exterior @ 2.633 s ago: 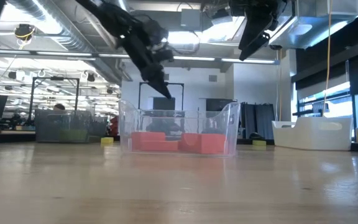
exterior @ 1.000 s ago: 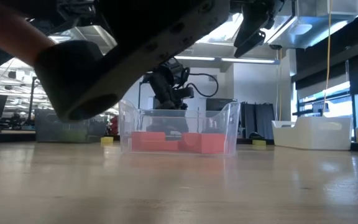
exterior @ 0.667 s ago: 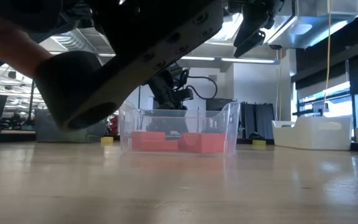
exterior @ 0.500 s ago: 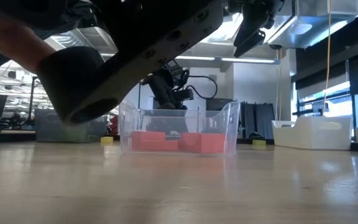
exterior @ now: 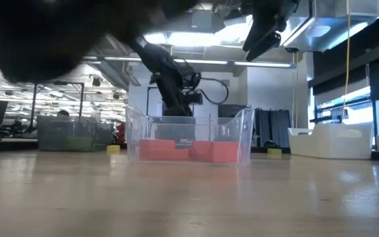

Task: Sort & place blocks by color
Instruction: Put the green block into the black bin

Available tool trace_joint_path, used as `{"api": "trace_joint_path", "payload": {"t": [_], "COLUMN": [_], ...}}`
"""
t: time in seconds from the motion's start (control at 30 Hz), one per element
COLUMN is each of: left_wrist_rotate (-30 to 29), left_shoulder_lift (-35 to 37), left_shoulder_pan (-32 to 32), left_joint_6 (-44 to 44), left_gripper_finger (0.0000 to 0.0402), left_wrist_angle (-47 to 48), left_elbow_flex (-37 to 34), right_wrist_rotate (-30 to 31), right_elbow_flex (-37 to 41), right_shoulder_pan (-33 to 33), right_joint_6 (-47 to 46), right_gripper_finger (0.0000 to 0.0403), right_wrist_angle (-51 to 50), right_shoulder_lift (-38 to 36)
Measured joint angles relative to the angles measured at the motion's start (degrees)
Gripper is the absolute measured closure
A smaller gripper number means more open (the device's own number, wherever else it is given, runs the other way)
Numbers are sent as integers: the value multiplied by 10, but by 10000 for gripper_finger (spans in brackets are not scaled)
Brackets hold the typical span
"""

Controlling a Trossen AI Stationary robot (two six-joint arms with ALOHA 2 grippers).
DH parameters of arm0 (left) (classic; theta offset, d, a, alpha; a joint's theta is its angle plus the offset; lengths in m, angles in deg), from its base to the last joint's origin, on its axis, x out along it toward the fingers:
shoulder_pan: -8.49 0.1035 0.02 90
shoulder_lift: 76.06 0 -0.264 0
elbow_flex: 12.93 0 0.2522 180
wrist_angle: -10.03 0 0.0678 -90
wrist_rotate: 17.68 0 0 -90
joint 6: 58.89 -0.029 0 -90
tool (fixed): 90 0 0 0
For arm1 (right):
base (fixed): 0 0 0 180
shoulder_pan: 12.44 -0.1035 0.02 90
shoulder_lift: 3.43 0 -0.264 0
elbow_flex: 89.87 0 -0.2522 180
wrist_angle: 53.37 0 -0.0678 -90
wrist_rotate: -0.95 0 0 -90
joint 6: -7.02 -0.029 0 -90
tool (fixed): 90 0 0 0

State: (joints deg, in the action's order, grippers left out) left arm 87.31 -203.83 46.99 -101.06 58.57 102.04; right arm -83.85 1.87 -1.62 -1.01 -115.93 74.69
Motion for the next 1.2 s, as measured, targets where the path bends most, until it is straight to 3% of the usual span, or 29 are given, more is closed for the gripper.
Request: {"api": "trace_joint_path", "payload": {"t": [0.1, 0.3, 0.4, 0.57, 0.7, 0.9, 1.2], "left_wrist_rotate": [20, 123, 143, 120, 105, 90, 80], "left_shoulder_lift": [32, 113, 150, 210, 252, 294, 305], "left_shoulder_pan": [2, 17, 18, 16, 14, 15, 14], "left_joint_6": [23, 59, 63, 104, 108, 123, 133], "left_gripper_finger": [219, 219, 219, 219, 219, 219, 219], "left_wrist_angle": [40, 147, 185, 212, 237, 252, 263], "left_elbow_flex": [0, 0, 0, 0, 0, 0, 0], "right_wrist_rotate": [31, 32, 4, -95, -137, -143, -125], "right_elbow_flex": [0, 0, 0, 0, 0, 0, 0], "right_shoulder_pan": [15, 84, 126, 191, 215, 219, 219], "right_joint_6": [-25, -55, -52, -25, 46, 129, 112], "right_gripper_finger": [121, 121, 121, 121, 121, 121, 121], "right_wrist_angle": [17, 78, 126, 188, 200, 241, 367], "right_shoulder_lift": [1, 26, 55, 125, 193, 279, 341]}}
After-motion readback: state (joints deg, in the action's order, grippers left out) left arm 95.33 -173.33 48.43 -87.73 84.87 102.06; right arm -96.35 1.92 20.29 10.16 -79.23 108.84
